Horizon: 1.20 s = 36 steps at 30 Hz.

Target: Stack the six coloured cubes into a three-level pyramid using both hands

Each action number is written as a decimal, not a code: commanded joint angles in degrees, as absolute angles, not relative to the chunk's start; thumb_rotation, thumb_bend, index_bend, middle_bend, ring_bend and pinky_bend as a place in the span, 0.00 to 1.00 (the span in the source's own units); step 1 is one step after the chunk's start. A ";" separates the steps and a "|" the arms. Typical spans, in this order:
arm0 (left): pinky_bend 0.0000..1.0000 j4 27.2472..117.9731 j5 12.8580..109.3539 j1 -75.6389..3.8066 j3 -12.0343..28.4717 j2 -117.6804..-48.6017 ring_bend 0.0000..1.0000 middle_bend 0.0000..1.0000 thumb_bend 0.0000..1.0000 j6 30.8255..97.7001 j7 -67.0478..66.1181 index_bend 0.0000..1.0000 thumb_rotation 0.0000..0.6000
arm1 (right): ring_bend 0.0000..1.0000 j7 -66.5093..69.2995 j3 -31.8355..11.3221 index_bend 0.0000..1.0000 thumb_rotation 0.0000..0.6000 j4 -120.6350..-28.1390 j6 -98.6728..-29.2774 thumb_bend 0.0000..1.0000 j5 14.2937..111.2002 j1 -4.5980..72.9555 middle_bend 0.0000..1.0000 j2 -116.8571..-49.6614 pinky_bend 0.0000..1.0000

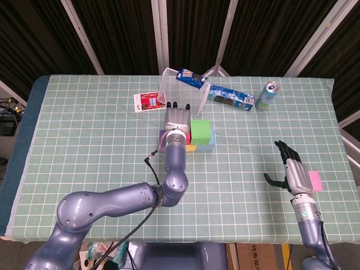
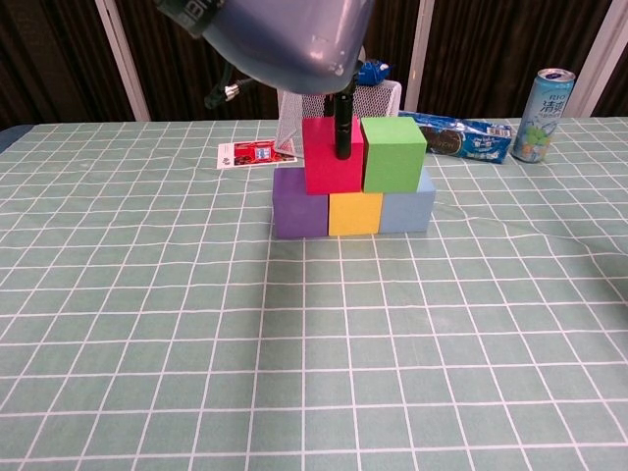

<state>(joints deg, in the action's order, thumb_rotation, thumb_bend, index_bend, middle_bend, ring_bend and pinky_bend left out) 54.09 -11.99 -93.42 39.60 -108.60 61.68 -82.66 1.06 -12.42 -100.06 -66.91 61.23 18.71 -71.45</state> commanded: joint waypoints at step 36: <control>0.05 54.38 -11.35 -92.78 41.51 -109.07 0.05 0.19 0.17 61.23 -83.61 0.00 1.00 | 0.00 0.43 -12.22 0.00 1.00 -100.08 -66.80 0.32 61.13 18.90 0.00 -71.90 0.00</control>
